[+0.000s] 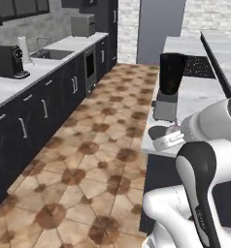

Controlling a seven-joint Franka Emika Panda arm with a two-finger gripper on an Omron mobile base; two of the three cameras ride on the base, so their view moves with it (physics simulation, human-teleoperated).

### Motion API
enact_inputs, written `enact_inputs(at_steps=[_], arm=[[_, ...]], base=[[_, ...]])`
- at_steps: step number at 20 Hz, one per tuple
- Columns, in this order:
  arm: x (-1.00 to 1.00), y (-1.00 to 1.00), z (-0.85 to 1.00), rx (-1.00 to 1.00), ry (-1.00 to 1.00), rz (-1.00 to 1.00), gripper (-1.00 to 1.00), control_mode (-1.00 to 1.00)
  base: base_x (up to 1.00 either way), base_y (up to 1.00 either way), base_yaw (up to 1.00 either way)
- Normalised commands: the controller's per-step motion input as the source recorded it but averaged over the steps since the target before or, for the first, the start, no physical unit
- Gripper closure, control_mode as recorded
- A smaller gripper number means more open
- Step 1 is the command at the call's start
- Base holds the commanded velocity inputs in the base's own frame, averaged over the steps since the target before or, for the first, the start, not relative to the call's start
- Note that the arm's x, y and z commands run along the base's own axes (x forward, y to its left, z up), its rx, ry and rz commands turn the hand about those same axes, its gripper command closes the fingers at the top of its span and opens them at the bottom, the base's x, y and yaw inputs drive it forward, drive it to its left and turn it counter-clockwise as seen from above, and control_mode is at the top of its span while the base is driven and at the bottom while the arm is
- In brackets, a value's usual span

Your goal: Grab the lemon and garlic from the fridge, place them in the blender, close the lid, and turn on the blender to create a marinade.

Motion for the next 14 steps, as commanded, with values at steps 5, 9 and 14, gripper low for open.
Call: enact_inputs(at_steps=[5,9,14], arm=[[0.00,0.00,0.00,0.00,0.00,0.00,1.00,1.00],[0.00,0.00,0.00,0.00,0.00,0.00,1.00,1.00],[0.00,0.00,0.00,0.00,0.00,0.00,1.00,1.00]], base=[[0.73,0.85,-0.68],[0.56,0.74,-0.73],[0.50,0.70,-0.75]])
